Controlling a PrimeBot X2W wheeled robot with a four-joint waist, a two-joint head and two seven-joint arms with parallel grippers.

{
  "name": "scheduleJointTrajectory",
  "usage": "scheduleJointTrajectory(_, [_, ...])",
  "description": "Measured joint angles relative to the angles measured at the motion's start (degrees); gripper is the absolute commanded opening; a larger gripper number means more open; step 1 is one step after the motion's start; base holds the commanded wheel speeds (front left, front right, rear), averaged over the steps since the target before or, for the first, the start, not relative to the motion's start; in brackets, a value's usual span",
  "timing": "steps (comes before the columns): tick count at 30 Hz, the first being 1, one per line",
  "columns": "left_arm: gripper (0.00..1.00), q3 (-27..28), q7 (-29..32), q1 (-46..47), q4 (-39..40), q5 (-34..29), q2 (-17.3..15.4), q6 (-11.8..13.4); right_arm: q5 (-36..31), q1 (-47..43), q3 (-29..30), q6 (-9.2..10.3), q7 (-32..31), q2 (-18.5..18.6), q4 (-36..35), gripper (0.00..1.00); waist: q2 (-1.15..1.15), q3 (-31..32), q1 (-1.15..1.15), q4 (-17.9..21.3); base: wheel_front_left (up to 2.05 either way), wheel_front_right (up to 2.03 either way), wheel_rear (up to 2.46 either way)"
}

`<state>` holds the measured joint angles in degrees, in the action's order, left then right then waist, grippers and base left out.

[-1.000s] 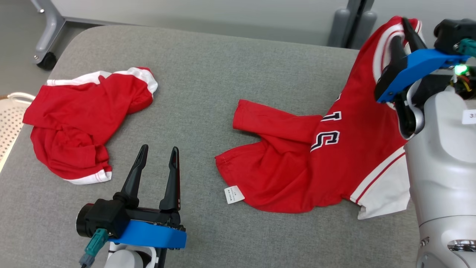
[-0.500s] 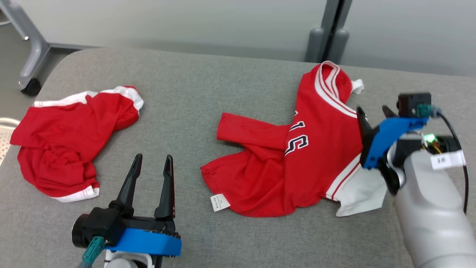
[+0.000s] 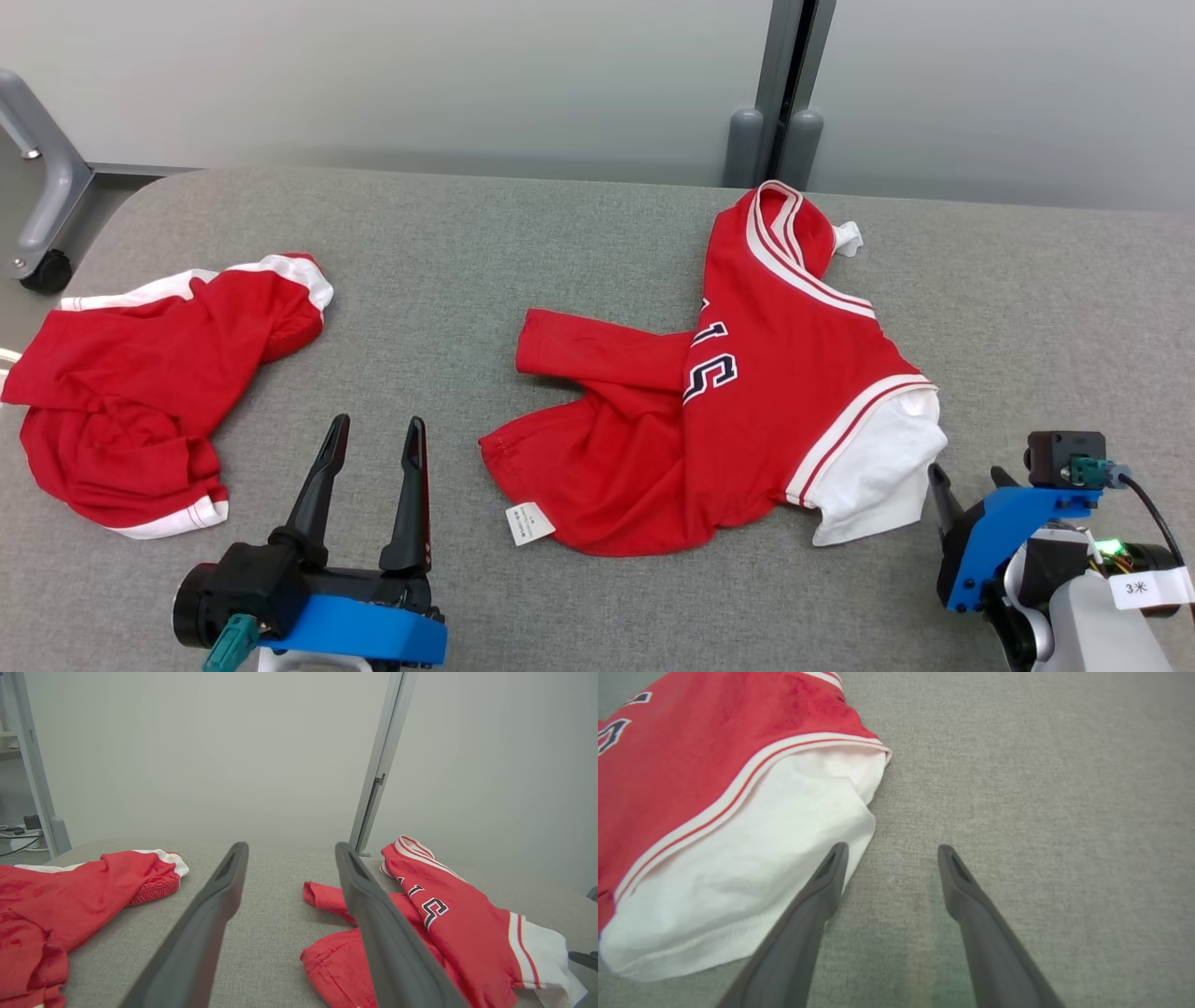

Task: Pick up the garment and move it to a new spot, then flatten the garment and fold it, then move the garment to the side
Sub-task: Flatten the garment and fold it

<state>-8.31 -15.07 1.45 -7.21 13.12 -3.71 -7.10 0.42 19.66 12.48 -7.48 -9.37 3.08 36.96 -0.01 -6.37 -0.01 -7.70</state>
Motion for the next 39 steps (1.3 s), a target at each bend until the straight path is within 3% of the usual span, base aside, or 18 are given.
scheduleJointTrajectory(8, [1.0, -0.3, 0.0, 0.4, 0.4, 0.0, -0.3, 0.0, 1.9, -2.3, -3.7, -0.01, -4.9, -0.3, -5.4, 1.0, 0.0, -1.3, 0.01, -0.9, 0.0, 0.0, 0.0])
scheduleJointTrajectory(16, [1.0, -0.6, 0.0, 1.2, 0.4, 0.4, -0.2, 0.0, -5.5, -1.0, -3.0, -0.01, -9.2, -0.3, -5.2, 1.0, 0.0, -2.8, 0.0, -2.4, 0.0, 0.0, 0.0])
scheduleJointTrajectory(17, [1.0, -0.6, 0.0, 1.3, 0.4, 0.4, -0.2, 0.0, -5.6, -0.9, -2.8, -0.01, -9.3, -0.2, -4.9, 0.42, 0.0, -2.9, 0.01, -2.6, 0.0, 0.0, 0.0])
scheduleJointTrajectory(18, [1.0, -0.5, 0.0, 1.3, 0.4, 0.4, -0.2, 0.0, -5.6, -0.8, -2.7, -0.01, -9.3, -0.2, -4.6, 0.42, 0.0, -3.0, 0.01, -2.7, 0.0, 0.0, 0.0])
scheduleJointTrajectory(19, [1.0, -0.5, 0.0, 1.3, 0.4, 0.4, -0.2, 0.0, -5.6, -0.7, -2.7, -0.01, -9.3, -0.2, -4.4, 0.09, 0.0, -3.1, 0.01, -2.8, 0.0, 0.0, 0.0])
scheduleJointTrajectory(20, [1.0, -0.4, 0.0, 1.3, 0.4, 0.4, -0.2, 0.0, -5.6, -0.5, -2.7, -0.01, -9.3, -0.2, -4.4, 0.0, 0.0, -3.2, 0.01, -2.9, 0.0, 0.0, 0.0])
scheduleJointTrajectory(25, [1.0, 0.2, 0.0, 1.2, 0.3, 0.4, -0.2, 0.0, -6.5, -1.2, -2.2, -0.02, -7.8, -0.4, -8.6, 0.0, 0.01, -2.8, 0.01, -2.6, 0.0, 0.0, 0.0])
scheduleJointTrajectory(34, [1.0, 0.9, 0.0, 0.2, 0.6, 0.4, -0.2, 0.0, -2.8, -10.5, -0.2, -0.01, -11.0, -0.3, -30.4, 0.0, 0.01, -1.1, 0.01, 1.0, 0.0, 0.0, 0.0])
scheduleJointTrajectory(38, [1.0, 1.0, 0.0, -0.1, 0.5, 0.5, -0.2, 0.0, 0.3, -16.1, 1.3, -0.01, -14.1, -0.3, -35.9, 0.0, 0.01, -0.4, 0.01, 2.8, 0.0, 0.0, 0.0])
scheduleJointTrajectory(39, [1.0, 1.0, 0.0, -0.1, 0.5, 0.5, -0.2, 0.0, 0.9, -17.3, 1.5, -0.01, -14.9, -0.3, -36.2, 1.0, 0.01, -0.2, 0.01, 3.2, 0.0, 0.0, 0.0])
